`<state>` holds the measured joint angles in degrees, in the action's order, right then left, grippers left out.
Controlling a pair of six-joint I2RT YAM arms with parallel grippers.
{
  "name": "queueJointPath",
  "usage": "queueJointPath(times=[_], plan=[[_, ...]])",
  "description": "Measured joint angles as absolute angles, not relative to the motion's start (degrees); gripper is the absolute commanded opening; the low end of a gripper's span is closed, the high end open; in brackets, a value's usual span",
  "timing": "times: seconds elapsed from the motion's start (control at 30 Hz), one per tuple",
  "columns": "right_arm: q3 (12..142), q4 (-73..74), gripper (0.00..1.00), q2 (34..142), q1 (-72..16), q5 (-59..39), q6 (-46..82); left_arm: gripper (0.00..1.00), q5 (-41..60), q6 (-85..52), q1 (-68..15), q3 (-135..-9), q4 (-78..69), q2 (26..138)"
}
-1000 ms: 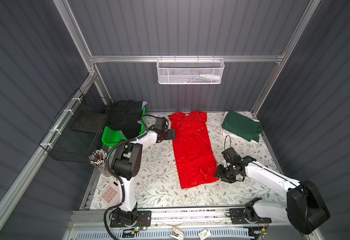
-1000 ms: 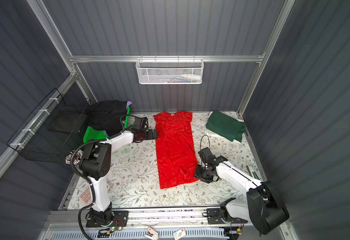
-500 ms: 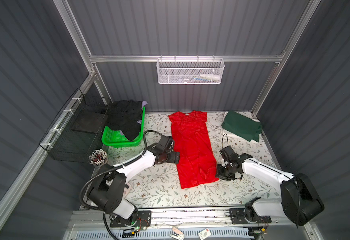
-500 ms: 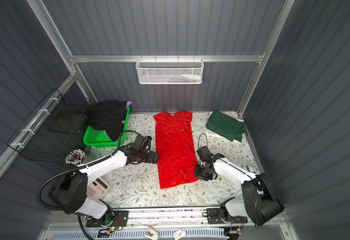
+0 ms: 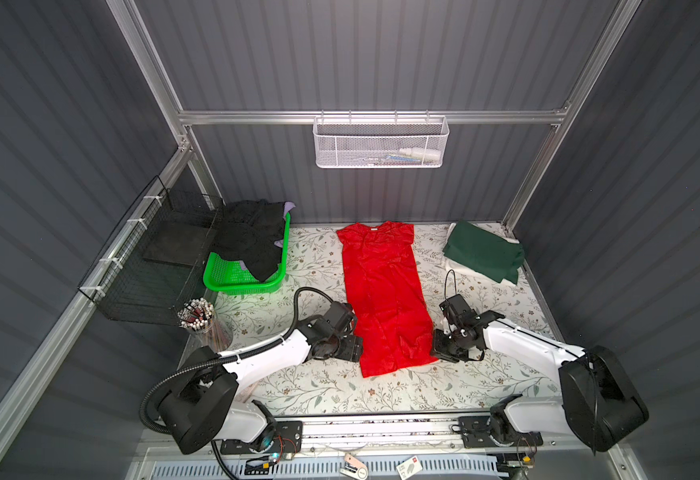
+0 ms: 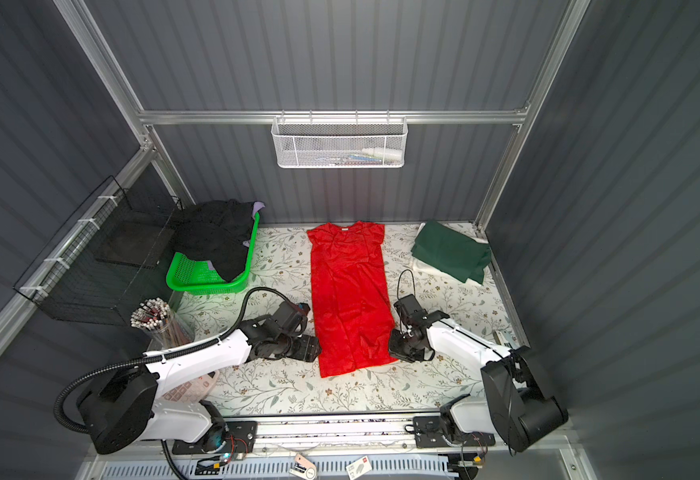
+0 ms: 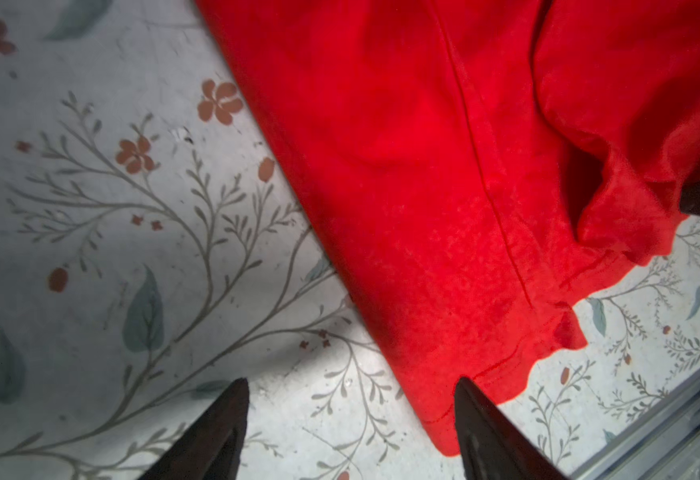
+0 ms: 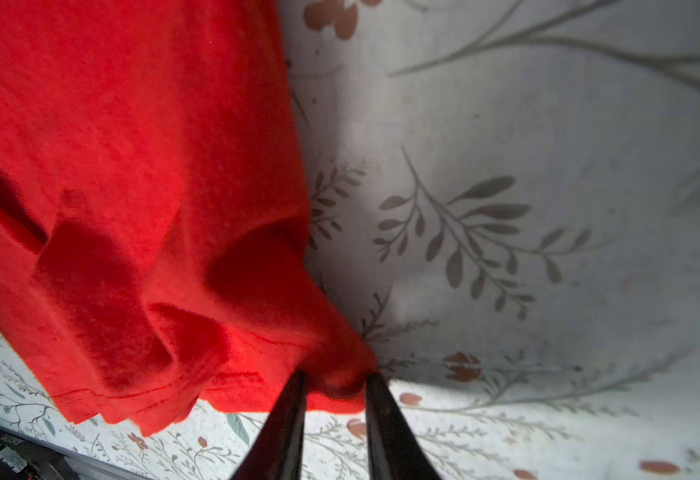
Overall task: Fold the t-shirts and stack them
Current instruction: 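Move the left gripper to one hem corner while the right reaches the other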
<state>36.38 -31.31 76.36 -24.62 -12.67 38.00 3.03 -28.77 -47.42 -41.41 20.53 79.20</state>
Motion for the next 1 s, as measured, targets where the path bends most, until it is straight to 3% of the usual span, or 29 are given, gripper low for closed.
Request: queueJointPath(times=[0.2,0.63,0.77,0.87,1.0], plan=[[36.38,-31.64,0.41,75.31,-24.6,-12.19,37.21,0.74,3.03,-30.52,-51.31,-41.39,18.39,79.66],[36.38,-31.27,0.4,75.46,-24.51,-11.77,37.21,0.61,4.71,-32.38,-55.02,-41.06,15.99,83.66],[36.38,-30.96,0.33,77.08,-24.51,-12.03,37.06,0.56,4.91,-32.84,-55.68,-40.86,15.53,84.4],[36.38,-30.09,0.19,77.54,-24.51,-12.86,36.95,0.38,5.65,-32.91,-55.86,-40.42,15.35,84.68],[36.25,-28.97,0.01,77.54,-24.51,-13.82,36.99,0.0,6.31,-33.15,-55.83,-39.86,15.46,84.79]])
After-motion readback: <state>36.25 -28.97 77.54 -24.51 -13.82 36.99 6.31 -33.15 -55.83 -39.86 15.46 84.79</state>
